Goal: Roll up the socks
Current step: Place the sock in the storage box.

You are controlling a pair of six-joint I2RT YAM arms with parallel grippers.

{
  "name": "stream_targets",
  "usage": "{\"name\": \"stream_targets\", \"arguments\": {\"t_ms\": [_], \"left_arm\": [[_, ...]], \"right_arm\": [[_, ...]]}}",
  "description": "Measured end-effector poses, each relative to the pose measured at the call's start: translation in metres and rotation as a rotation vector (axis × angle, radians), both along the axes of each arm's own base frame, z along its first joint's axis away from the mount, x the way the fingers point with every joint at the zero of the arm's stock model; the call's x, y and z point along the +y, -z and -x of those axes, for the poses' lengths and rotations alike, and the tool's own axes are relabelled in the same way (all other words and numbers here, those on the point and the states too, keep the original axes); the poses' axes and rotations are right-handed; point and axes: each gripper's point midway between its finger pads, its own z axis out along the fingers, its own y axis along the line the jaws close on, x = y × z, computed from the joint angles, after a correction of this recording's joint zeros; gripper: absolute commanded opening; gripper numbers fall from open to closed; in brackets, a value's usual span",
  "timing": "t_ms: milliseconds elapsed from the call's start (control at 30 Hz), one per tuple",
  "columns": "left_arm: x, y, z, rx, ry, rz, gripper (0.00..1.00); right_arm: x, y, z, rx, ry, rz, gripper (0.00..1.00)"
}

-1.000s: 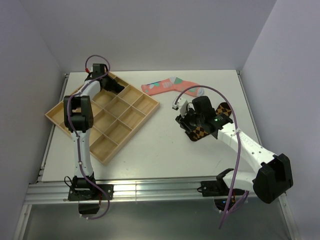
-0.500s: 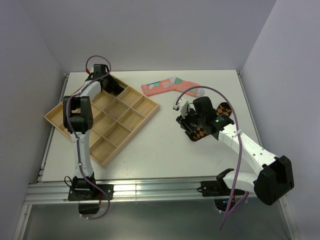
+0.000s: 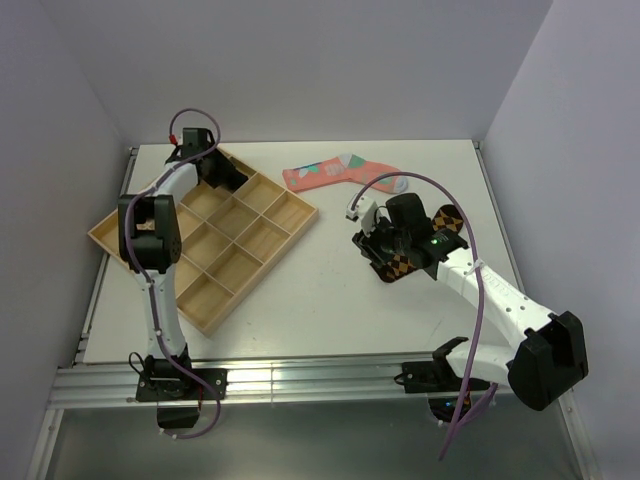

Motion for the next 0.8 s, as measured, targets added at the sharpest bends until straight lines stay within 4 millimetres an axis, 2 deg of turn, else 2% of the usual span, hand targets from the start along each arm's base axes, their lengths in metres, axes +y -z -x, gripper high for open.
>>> {"name": "stream_targets", "arguments": {"t_ms": [133,267,500,667,800], "left_arm": [[0.000,-0.011,0.005,-0.014,0.013,-0.009,0.50],[0.001,-0.031,0.009,-0.048,0.020,-0.015,0.50],[-0.006,-0.082,0.028,-0.126,0.040,-0.025,0.48],[-0.032,-0.133,0.052,-0.221,0.089,-0.024,0.48],[-0.074,-0.173,0.090,-0.312,0.178,-0.004,0.49]], "right_arm": [[0.000,0.000,0.000,0.001,0.001,0.001,0.49],[-0.003,0.000,-0.001,-0.003,0.011,0.008,0.49],[-0.017,0.008,-0.005,-0.005,0.068,0.057,0.49],[-0.034,0.039,0.006,0.052,0.104,0.136,0.50],[-0.041,0.062,0.003,0.105,0.130,0.189,0.50]]}}
